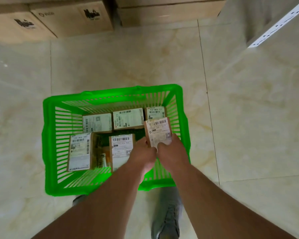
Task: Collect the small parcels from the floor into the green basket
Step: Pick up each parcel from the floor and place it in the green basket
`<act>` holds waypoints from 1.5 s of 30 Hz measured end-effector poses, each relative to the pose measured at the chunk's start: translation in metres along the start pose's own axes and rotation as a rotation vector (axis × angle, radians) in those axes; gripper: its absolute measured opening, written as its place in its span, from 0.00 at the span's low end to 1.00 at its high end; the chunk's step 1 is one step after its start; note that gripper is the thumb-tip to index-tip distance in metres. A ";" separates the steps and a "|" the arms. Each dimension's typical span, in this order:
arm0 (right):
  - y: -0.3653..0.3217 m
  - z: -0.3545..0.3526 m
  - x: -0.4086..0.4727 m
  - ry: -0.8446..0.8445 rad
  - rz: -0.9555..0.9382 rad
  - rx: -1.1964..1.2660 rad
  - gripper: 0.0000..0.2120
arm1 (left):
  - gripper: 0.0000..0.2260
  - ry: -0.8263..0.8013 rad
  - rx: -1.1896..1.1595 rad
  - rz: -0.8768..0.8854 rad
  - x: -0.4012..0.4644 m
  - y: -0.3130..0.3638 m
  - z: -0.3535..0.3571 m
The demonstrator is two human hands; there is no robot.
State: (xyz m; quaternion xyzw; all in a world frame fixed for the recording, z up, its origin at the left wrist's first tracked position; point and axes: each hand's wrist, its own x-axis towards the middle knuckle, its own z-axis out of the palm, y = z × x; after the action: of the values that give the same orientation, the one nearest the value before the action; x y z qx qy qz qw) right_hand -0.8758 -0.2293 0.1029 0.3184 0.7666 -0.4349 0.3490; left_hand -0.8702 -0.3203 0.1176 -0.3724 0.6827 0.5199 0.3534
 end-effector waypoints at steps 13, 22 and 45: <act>0.003 0.005 -0.061 0.039 -0.061 -0.033 0.14 | 0.26 -0.061 -0.059 -0.074 -0.060 -0.050 -0.046; -0.004 0.069 -0.081 -0.063 0.015 -0.136 0.29 | 0.23 0.161 -0.006 -0.055 -0.041 -0.083 -0.152; -0.071 0.205 -0.051 -0.335 0.058 -0.125 0.19 | 0.22 0.276 -0.147 -0.146 0.020 -0.095 -0.213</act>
State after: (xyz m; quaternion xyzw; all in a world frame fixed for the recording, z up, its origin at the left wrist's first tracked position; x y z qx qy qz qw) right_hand -0.8504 -0.4502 0.0986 0.2411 0.7140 -0.4231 0.5031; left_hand -0.8171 -0.5475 0.1024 -0.5135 0.6560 0.4855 0.2650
